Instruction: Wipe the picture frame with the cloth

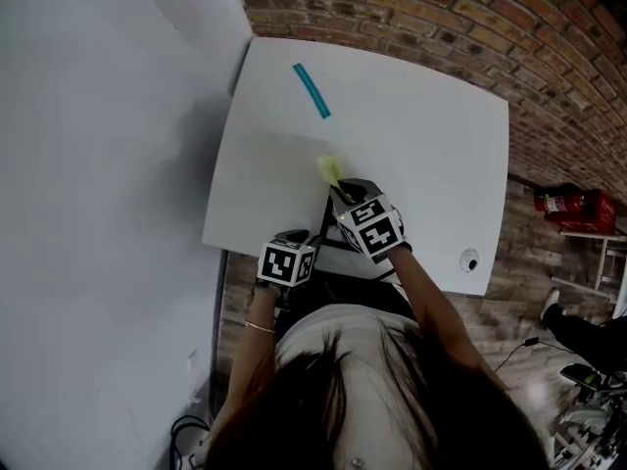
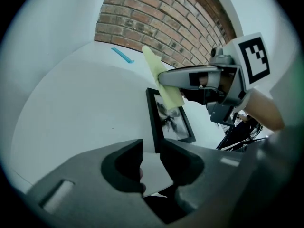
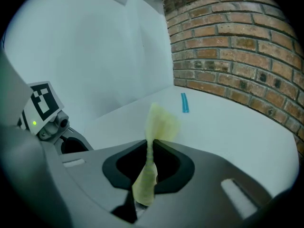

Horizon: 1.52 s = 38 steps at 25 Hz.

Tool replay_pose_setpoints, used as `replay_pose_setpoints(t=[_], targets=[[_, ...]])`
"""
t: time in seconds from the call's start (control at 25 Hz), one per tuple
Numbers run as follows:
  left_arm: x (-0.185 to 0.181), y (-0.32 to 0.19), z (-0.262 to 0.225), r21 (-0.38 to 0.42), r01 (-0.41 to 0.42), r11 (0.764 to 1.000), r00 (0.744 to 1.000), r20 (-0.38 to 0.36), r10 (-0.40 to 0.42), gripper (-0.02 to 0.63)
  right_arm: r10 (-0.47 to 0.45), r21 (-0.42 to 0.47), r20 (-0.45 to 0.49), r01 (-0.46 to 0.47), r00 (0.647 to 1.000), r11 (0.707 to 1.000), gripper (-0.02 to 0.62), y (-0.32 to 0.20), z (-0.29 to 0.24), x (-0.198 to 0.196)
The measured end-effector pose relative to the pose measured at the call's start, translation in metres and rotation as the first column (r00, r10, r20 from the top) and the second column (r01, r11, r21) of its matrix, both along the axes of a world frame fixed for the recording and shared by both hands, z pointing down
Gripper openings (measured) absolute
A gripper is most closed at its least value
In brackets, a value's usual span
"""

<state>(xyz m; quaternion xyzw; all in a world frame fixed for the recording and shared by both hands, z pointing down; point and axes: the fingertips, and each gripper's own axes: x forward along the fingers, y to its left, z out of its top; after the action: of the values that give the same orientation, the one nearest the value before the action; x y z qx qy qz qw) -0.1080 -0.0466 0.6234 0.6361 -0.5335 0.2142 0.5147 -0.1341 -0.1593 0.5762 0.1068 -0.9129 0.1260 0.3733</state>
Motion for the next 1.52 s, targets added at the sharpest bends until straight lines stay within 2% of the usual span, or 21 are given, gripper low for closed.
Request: replay_pose_setpoints(t=[0.6,1.52], targets=[[-0.003,0.001,0.005,-0.039,0.037,0.999,0.999,-0.025,-0.038,0.114,-0.014,-0.079,-0.066,0.009,0.998,0.997,0.043,-0.001,0.031,-0.006],[-0.004,0.002,0.006,-0.070,0.020,0.997,0.999,-0.026,-0.022,0.124,0.125,-0.120,-0.122,-0.139,0.985,0.983,0.043,-0.025,0.036,0.042]])
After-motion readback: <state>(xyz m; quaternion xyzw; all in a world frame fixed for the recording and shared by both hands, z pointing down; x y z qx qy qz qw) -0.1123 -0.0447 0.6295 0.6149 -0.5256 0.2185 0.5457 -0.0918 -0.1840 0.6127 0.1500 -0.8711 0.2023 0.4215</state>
